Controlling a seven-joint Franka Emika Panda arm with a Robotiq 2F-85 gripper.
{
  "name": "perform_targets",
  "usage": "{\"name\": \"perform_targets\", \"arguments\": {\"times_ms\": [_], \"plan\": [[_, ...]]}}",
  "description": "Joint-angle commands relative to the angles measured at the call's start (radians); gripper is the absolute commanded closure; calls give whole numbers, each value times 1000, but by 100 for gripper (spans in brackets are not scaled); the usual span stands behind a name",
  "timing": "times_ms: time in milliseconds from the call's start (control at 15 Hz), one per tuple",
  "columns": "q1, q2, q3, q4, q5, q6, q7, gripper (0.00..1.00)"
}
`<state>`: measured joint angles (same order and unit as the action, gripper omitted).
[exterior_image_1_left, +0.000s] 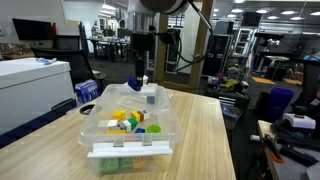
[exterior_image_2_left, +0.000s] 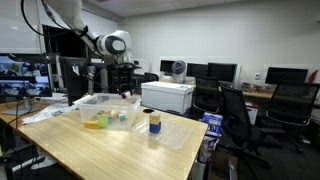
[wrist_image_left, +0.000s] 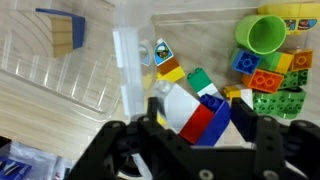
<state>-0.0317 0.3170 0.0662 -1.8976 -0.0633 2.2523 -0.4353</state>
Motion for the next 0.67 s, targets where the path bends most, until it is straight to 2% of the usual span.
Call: {"name": "perform_targets", "arguments": {"times_ms": [0, 600], "plan": [[-41, -69, -19, -56, 87, 23, 49, 51], [-148, -105, -86, -75, 331, 16, 47, 51]]}}
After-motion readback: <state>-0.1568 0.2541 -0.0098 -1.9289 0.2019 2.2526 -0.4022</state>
